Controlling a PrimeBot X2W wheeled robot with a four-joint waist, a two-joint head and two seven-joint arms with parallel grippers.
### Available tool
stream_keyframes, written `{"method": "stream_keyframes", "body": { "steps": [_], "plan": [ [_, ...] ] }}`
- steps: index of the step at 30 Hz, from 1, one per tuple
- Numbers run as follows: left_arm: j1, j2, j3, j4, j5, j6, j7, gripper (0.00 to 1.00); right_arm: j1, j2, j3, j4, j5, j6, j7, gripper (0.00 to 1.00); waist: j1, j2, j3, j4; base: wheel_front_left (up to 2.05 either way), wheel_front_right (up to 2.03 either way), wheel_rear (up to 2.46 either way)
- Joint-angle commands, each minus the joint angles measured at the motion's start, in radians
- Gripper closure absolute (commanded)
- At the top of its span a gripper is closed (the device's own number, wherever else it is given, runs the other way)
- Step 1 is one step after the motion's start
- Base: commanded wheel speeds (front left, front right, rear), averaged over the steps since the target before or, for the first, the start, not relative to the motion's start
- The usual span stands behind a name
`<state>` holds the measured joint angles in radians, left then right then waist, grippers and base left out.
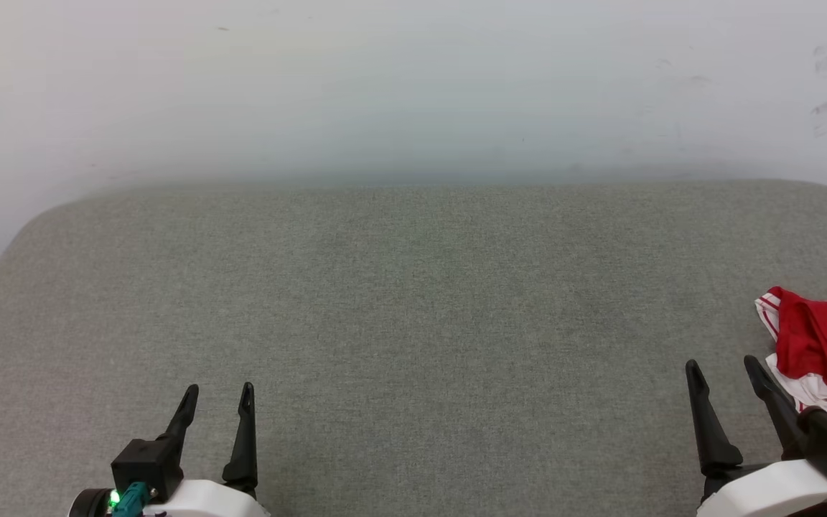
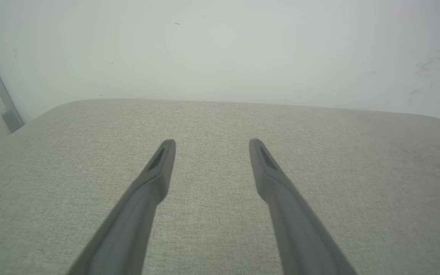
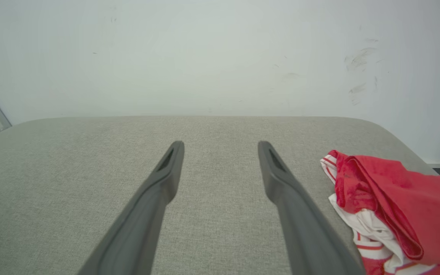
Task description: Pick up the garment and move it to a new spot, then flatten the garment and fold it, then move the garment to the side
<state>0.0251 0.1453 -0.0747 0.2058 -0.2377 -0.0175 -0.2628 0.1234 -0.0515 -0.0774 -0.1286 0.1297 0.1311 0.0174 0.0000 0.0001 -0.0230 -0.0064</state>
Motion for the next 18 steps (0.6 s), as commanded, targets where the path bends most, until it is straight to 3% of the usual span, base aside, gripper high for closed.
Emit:
{"method": "stream_keyframes", "body": {
  "steps": [1,10,11,18],
  "plan": [
    [-0.002,-0.003,0.003,0.002,0.001,-0.002,-0.002,0.00,0.000,0.002,0.001,0.001,0.000,-0.001,-0.006,0.00,0.0000,-0.0001,0.000,0.000,0.00,0.00,0.00],
    [-0.021,-0.006,0.014,0.023,-0.006,-0.016,-0.002,0.00,-0.016,0.002,-0.005,0.023,0.002,-0.001,-0.014,0.00,0.0000,-0.0001,0.001,0.003,0.00,0.00,0.00],
    [-0.012,-0.004,0.015,0.023,-0.006,-0.015,0.000,1.00,-0.005,0.000,-0.005,0.024,0.003,0.000,-0.009,1.00,0.0000,-0.0001,0.001,0.003,0.00,0.00,0.00],
    [-0.015,-0.014,0.033,0.055,-0.091,-0.021,0.035,1.00,-0.011,0.000,-0.004,0.069,0.100,0.000,-0.003,1.00,0.0001,-0.0001,0.001,0.003,0.00,0.00,0.00]
  ]
}}
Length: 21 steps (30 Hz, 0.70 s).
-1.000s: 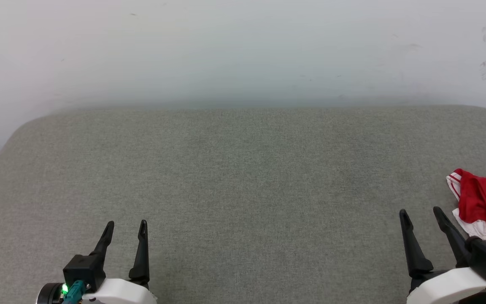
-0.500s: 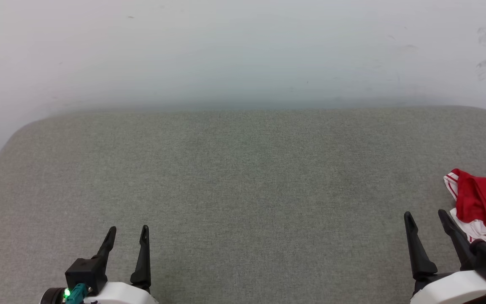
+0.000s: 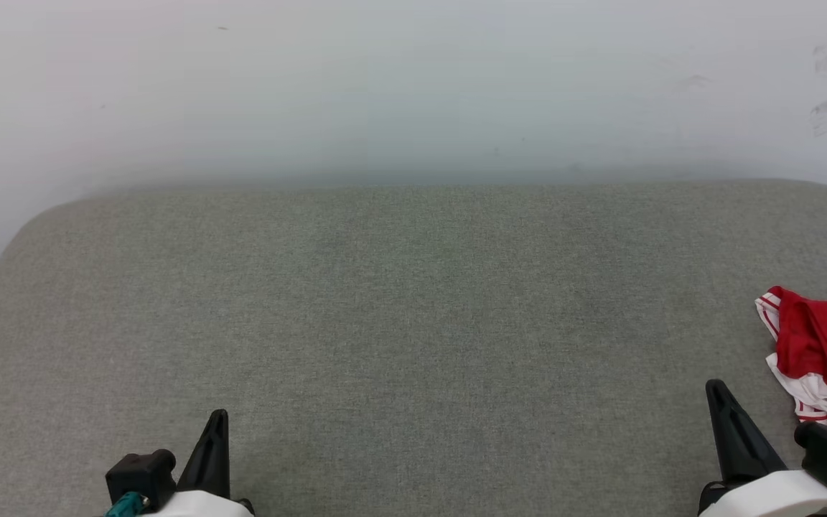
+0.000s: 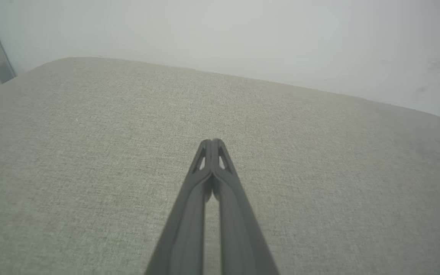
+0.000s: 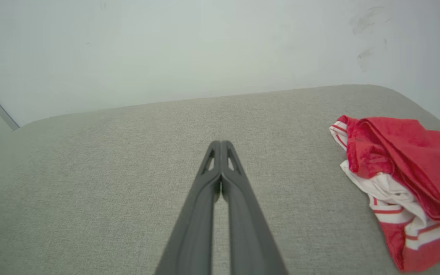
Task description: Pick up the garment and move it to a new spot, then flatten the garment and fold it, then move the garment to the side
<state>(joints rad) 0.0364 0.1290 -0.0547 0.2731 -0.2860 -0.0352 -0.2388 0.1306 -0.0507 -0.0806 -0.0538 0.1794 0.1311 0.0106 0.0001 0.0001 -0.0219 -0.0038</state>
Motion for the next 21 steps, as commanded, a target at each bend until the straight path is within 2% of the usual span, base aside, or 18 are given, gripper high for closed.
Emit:
{"method": "stream_keyframes", "body": {
  "steps": [1,21],
  "plan": [
    [-0.028,0.001,0.015,-0.013,-0.061,-0.005,0.016,1.00,-0.022,-0.001,-0.001,-0.001,0.070,0.000,0.006,1.00,0.0000,-0.0001,0.001,0.000,0.00,0.00,0.00],
    [-0.056,-0.019,0.050,-0.024,-0.378,-0.028,0.096,1.00,-0.079,-0.002,-0.008,0.073,0.412,0.000,0.029,1.00,0.0000,-0.0001,0.004,0.001,0.00,0.00,0.00]
  ]
}}
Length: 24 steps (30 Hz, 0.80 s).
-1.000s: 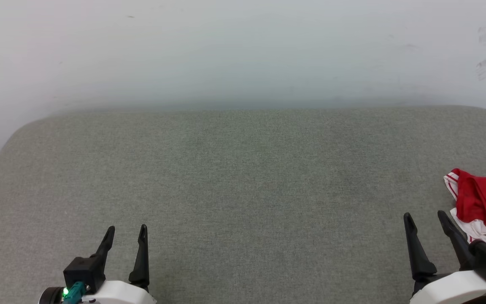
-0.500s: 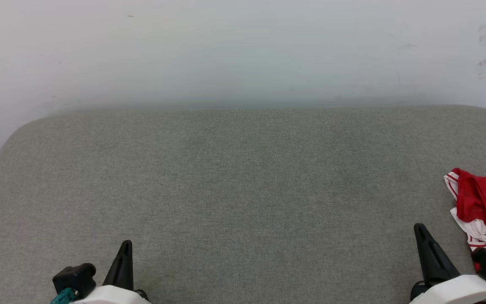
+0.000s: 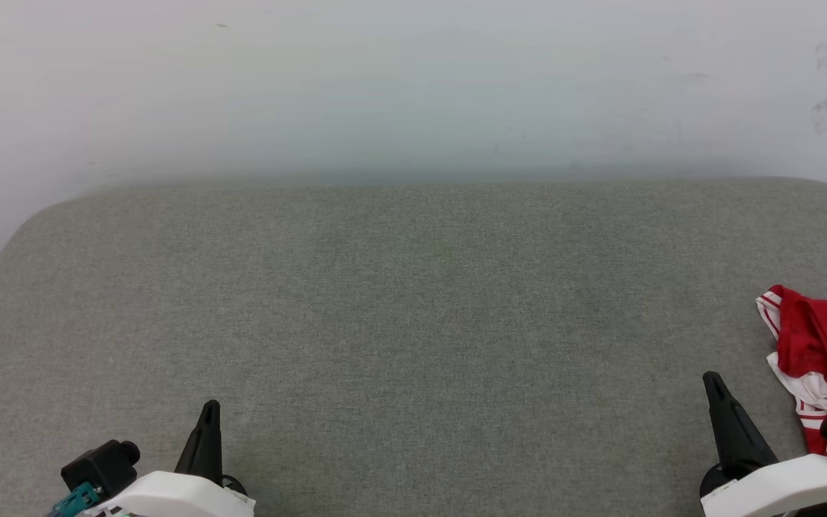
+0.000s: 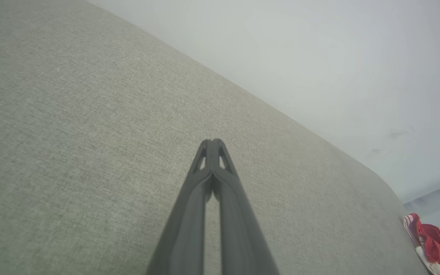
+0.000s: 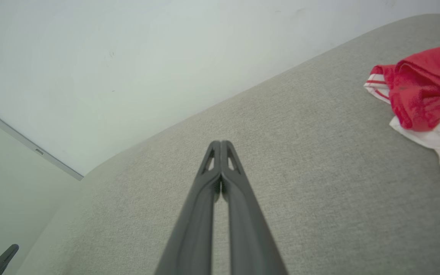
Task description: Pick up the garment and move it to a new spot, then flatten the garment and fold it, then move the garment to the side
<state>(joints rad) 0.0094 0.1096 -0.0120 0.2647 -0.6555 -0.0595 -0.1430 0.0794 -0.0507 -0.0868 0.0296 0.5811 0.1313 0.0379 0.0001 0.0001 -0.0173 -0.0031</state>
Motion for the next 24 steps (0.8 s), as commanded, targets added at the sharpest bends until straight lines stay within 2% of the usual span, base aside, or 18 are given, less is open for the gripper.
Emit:
{"method": "stream_keyframes", "body": {
  "steps": [1,24],
  "plan": [
    [-0.031,0.000,0.009,-0.015,-0.023,-0.005,0.004,1.00,-0.030,-0.002,-0.002,-0.007,0.026,0.000,0.003,1.00,-0.0001,-0.0001,0.000,0.000,0.00,0.00,0.00],
    [-0.062,-0.018,0.047,-0.018,-0.322,-0.027,0.085,1.00,-0.083,-0.003,-0.010,0.063,0.349,0.000,0.025,1.00,-0.0001,-0.0001,0.005,0.001,0.00,0.00,0.00]
  ]
}}
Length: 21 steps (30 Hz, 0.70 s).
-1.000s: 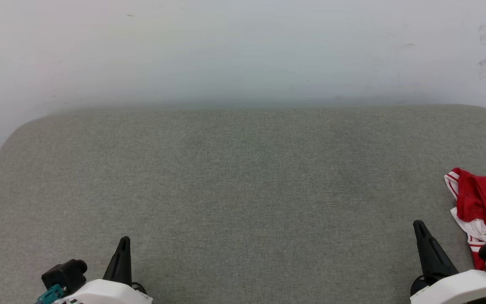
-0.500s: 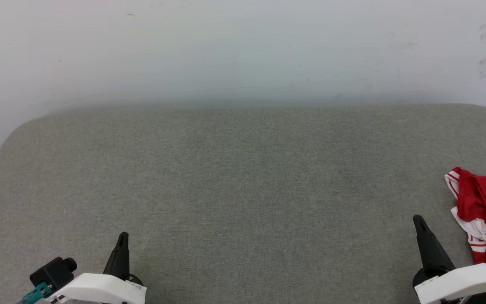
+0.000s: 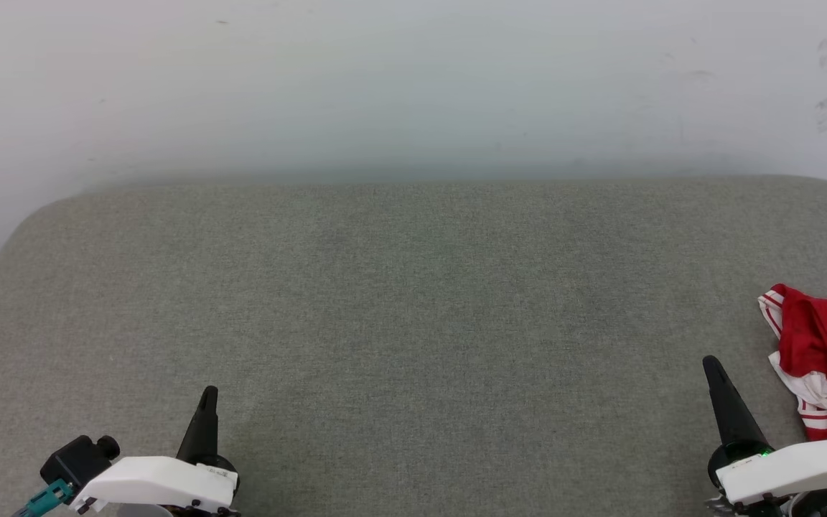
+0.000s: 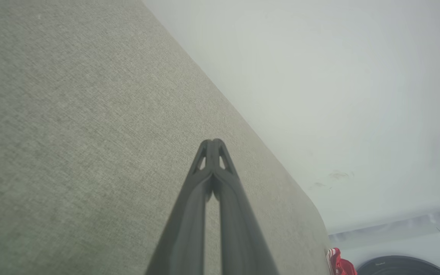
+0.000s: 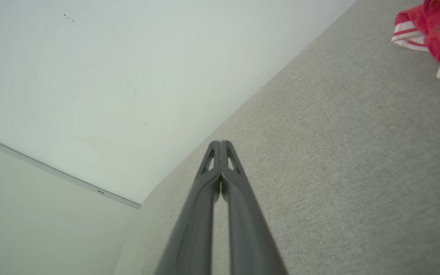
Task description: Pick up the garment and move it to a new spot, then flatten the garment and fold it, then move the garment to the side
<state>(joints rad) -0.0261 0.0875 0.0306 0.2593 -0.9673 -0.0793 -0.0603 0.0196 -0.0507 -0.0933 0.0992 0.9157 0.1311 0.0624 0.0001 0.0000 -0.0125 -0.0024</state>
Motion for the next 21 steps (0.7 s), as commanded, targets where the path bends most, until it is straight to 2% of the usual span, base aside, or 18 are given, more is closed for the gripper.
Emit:
{"method": "stream_keyframes", "body": {
  "steps": [1,21],
  "plan": [
    [-0.028,0.003,0.005,-0.013,-0.021,-0.009,0.006,1.00,-0.026,-0.003,-0.003,-0.004,0.027,0.000,0.002,1.00,-0.0001,0.0000,0.000,0.000,0.00,0.00,0.00],
    [-0.049,-0.012,0.033,-0.014,-0.229,-0.023,0.063,1.00,-0.063,-0.003,-0.009,0.046,0.250,0.000,0.018,1.00,-0.0001,0.0000,0.004,0.001,0.00,0.00,0.00]
  ]
}}
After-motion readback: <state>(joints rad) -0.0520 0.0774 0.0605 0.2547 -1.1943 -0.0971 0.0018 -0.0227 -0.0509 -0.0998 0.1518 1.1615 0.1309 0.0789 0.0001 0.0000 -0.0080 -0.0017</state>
